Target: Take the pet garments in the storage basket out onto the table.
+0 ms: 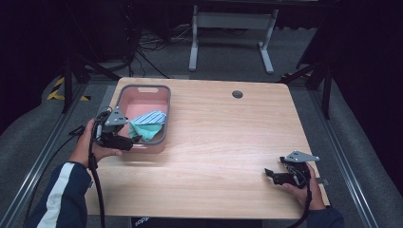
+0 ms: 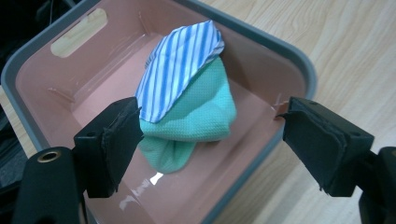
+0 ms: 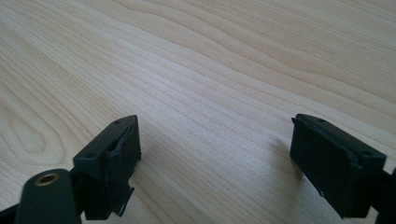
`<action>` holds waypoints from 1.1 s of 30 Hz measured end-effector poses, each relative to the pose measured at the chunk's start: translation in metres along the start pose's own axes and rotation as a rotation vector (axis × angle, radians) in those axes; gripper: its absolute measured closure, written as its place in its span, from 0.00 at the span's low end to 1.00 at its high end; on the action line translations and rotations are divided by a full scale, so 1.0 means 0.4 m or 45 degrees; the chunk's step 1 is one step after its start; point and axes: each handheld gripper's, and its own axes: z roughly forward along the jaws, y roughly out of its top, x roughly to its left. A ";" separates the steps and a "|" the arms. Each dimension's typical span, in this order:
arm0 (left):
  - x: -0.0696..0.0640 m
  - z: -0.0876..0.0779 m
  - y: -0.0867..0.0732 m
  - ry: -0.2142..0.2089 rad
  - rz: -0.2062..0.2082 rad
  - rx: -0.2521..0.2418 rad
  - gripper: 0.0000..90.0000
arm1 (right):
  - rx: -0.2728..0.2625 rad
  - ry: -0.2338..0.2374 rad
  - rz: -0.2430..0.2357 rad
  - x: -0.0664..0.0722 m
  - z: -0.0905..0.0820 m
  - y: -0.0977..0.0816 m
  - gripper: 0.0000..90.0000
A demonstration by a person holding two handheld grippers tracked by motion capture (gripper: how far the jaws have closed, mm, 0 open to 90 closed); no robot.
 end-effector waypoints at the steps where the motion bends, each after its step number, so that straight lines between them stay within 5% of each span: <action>1: 0.005 0.011 0.005 -0.006 -0.001 0.008 0.22 | -0.001 0.001 0.000 0.000 0.000 0.000 0.19; 24: 0.086 0.181 0.068 0.005 -0.006 0.263 0.21 | 0.000 0.001 0.000 0.000 0.000 0.000 0.19; 28: 0.086 0.206 0.068 -0.006 0.038 0.358 0.22 | 0.000 -0.001 0.000 0.000 0.000 0.000 0.19; 33: 0.094 0.231 0.065 -0.030 0.026 0.435 0.23 | 0.000 0.000 0.000 0.000 0.000 0.000 0.19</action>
